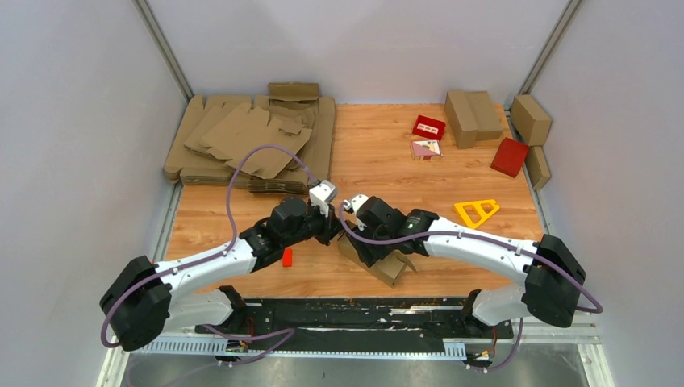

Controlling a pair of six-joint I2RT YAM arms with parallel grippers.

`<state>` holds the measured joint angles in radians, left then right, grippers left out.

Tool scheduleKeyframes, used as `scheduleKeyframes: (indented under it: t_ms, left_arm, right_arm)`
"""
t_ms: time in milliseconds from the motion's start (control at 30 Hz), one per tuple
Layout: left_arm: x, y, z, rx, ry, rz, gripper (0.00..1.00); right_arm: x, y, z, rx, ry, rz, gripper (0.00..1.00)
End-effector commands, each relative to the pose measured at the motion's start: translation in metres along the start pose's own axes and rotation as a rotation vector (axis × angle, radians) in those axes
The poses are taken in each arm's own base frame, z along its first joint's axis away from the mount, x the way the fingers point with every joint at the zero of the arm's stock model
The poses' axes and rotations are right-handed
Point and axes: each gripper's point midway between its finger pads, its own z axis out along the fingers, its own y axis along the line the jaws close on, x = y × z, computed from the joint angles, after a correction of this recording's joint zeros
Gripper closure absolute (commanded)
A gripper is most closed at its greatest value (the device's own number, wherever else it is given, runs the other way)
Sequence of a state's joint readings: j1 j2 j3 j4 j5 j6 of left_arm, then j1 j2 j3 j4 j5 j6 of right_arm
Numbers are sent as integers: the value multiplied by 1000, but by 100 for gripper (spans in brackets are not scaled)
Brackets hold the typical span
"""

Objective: Fold the paper box

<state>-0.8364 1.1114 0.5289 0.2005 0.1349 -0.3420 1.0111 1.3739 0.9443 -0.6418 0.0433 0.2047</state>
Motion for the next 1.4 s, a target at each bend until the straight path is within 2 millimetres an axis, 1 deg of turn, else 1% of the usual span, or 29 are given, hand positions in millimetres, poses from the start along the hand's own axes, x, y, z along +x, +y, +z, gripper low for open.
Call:
scheduleKeyframes:
  t_ms: [0, 133, 333, 533, 633, 733, 800, 900, 1000, 1167, 1267, 1367]
  left_arm:
    - [-8, -1, 11, 9, -29, 29, 100]
    - [-1, 1, 11, 12, -62, 15, 100]
    - [10, 7, 7, -4, -49, 21, 100]
    - [23, 12, 3, -19, -33, 18, 100]
    - [27, 10, 3, -9, -28, -10, 100]
    - [24, 7, 3, -4, -21, -41, 100]
    - [19, 3, 3, 3, -19, -68, 100]
    - [10, -3, 3, 9, -21, -130, 100]
    - [7, -5, 3, 0, 1, -158, 100]
    - [7, 0, 1, -46, 8, -202, 100]
    - [10, -3, 2, -38, 20, -246, 100]
    - [14, -6, 5, -18, 5, -280, 100]
  right_arm:
    - [-24, -19, 5, 81, -74, 71, 46]
    - [-26, -20, 6, 77, -80, 90, 44]
    - [-28, -24, 3, 90, -85, 94, 35]
    - [-26, -24, -7, 79, -95, 96, 17]
    - [-21, -22, -13, 65, -86, 86, 14]
    - [-13, -23, -14, 65, -61, 72, 15]
    - [-9, -26, -11, 76, -48, 66, 17]
    - [-7, -25, -7, 75, -36, 68, 23]
    - [-8, -24, -4, 69, -36, 69, 27]
    - [-8, -21, 0, 55, -39, 73, 32]
    - [-6, -21, 2, 53, -33, 75, 36]
    - [-7, -21, 2, 53, -36, 79, 37]
